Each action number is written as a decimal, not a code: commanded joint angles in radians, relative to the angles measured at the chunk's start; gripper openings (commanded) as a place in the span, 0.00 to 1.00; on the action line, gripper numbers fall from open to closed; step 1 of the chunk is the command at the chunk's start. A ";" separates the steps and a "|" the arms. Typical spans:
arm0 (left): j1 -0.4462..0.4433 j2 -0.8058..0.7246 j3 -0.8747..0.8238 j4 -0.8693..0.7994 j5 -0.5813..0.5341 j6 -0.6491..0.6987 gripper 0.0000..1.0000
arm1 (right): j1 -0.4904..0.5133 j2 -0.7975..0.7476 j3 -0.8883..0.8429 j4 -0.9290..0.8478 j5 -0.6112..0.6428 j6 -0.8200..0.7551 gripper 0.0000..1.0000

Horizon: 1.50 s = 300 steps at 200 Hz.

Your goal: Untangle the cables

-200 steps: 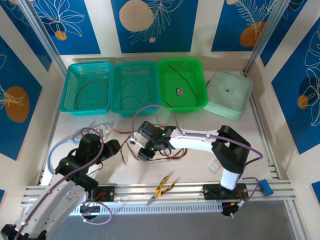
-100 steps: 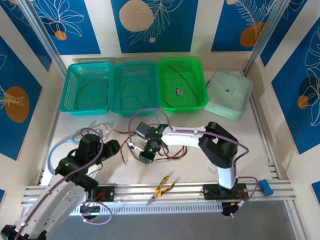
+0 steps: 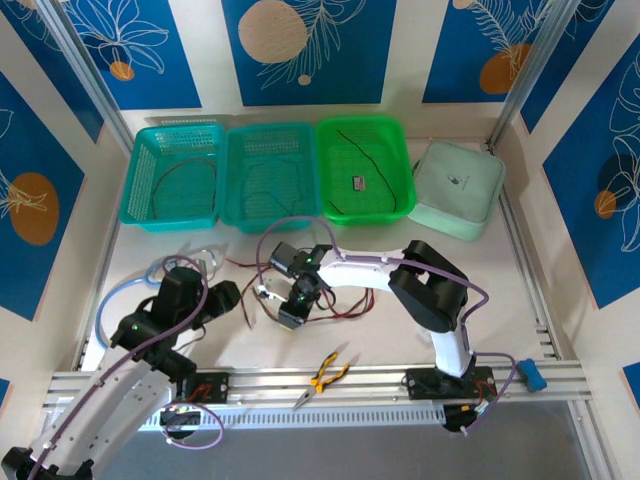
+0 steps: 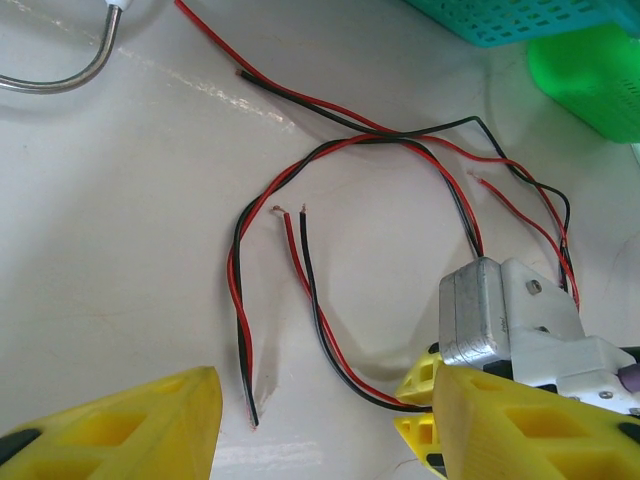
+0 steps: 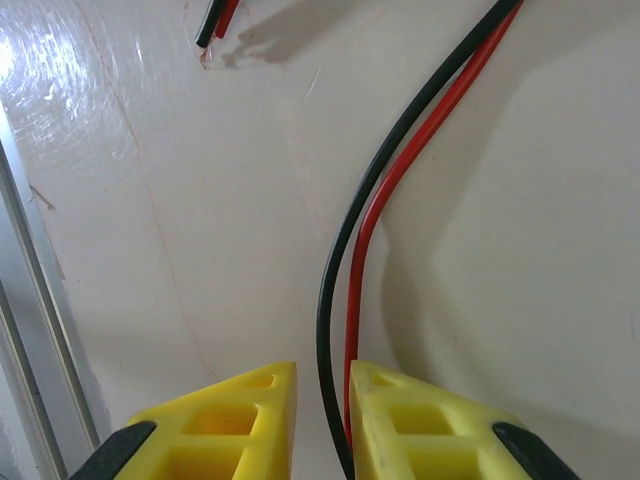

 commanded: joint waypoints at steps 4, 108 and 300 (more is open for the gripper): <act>0.003 0.004 0.038 -0.013 -0.006 0.013 0.58 | -0.002 0.018 0.012 -0.024 -0.029 -0.011 0.20; 0.004 0.020 0.074 -0.025 -0.002 0.028 0.58 | -0.010 0.018 -0.003 -0.002 -0.032 -0.037 0.01; 0.004 0.401 0.771 -0.035 0.124 0.275 0.59 | -0.305 -0.641 -0.118 0.266 -0.027 0.128 0.00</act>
